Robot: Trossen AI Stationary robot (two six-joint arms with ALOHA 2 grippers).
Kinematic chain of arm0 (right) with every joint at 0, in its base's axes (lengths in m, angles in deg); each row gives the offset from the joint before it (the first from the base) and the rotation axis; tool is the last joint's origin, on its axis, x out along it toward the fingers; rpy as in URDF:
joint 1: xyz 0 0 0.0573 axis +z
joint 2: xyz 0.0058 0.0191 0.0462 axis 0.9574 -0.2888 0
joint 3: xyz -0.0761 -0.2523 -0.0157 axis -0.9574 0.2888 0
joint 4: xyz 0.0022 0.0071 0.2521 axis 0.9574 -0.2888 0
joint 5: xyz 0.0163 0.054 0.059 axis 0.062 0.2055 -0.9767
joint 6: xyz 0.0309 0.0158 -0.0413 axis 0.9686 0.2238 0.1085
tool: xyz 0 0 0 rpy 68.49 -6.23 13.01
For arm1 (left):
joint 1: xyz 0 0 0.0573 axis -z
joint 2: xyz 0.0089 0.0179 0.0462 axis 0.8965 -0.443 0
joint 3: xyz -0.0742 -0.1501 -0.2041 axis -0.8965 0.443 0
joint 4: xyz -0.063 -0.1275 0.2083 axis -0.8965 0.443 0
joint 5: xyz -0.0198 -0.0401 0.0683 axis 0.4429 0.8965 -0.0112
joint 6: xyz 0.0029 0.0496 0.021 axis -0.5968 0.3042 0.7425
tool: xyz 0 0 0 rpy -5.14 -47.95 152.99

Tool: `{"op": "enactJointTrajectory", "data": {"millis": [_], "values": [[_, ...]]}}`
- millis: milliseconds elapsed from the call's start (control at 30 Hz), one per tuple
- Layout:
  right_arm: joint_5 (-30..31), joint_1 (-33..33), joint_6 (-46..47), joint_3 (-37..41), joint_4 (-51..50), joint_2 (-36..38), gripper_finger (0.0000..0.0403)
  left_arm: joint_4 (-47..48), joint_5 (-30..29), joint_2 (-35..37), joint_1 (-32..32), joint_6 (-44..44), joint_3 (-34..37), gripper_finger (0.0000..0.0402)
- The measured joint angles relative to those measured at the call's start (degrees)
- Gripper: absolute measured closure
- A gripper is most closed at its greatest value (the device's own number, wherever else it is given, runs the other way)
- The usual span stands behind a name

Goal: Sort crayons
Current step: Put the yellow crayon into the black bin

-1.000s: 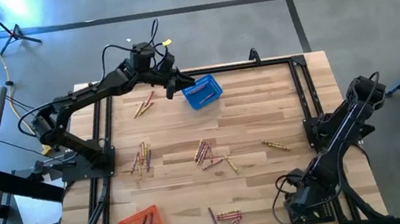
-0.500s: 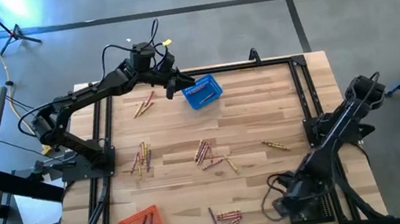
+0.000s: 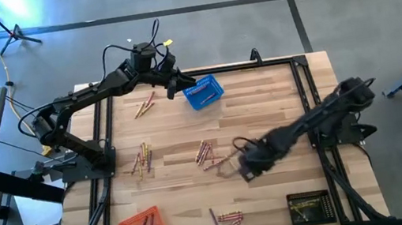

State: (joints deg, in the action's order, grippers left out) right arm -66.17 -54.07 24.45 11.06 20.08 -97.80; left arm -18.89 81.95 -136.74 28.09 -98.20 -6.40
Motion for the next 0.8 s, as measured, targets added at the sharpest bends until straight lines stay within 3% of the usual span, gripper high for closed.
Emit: {"op": "enactJointTrajectory", "data": {"millis": [267,533,800], "values": [[-3.43,-8.95,-11.73,0.0,5.78,-3.76,0.0324,0.0,0.0,0.0,-0.02,-0.63,0.0,0.0298],[2.86,-11.74,-16.43,-0.04,12.36,-4.89,0.0324,0.0,0.02,0.0,-0.02,-0.6,0.0,0.0298],[2.49,-12.77,-19.19,-4.42,13.1,-11.49,0.0324,0.0,0.02,0.0,-0.04,-0.59,0.0,0.0298]]}}
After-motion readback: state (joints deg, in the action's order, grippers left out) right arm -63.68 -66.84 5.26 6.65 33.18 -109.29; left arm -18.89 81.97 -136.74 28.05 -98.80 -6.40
